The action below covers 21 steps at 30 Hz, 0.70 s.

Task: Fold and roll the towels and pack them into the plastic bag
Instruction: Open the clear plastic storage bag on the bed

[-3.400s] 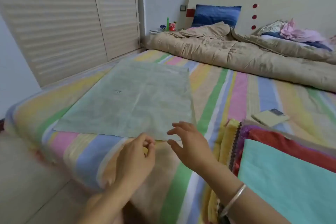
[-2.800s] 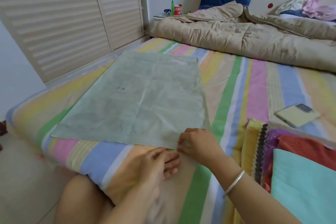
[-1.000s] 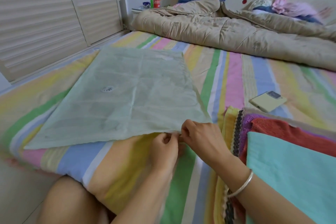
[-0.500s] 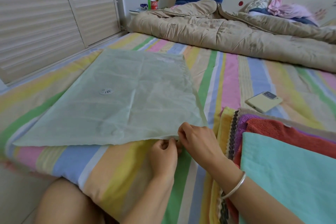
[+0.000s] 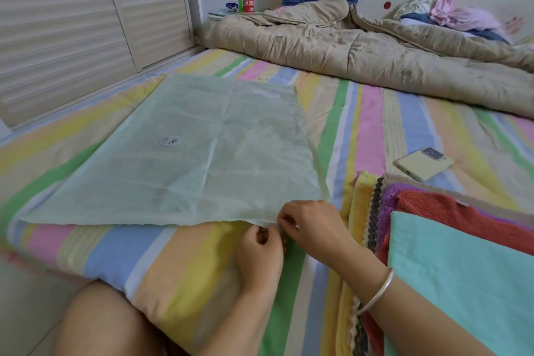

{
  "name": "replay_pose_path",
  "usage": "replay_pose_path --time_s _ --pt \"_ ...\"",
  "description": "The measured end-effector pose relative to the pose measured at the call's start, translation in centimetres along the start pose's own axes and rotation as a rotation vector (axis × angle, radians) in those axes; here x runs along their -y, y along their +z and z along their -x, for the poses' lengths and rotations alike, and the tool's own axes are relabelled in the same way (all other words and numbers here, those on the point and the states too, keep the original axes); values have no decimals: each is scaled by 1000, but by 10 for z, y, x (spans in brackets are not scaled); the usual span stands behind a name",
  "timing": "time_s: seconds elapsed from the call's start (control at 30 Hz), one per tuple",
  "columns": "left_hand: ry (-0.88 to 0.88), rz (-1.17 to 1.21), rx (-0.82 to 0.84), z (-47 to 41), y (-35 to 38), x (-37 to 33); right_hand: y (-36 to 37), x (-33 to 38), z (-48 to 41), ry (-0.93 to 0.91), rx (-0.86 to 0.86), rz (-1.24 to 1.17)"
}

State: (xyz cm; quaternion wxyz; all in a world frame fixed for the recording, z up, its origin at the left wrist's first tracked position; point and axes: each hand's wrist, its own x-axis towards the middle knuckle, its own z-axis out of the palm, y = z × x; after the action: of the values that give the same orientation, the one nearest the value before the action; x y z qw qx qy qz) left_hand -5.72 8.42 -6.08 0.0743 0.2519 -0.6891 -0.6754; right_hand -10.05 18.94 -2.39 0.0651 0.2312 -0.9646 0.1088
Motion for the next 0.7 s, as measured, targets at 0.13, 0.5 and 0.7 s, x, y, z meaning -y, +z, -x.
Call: replay_pose_path --time_s 0.13,0.5,0.7 --pt "-17 -45 -42 -4 6 0 6 5 -6 102 -37 -16" --pt "-128 -15 58 -6 -1 -5 -19 -19 -19 294 -412 -258" --pt "-180 -2 184 -17 -1 -32 -37 -19 -17 204 -261 -362"
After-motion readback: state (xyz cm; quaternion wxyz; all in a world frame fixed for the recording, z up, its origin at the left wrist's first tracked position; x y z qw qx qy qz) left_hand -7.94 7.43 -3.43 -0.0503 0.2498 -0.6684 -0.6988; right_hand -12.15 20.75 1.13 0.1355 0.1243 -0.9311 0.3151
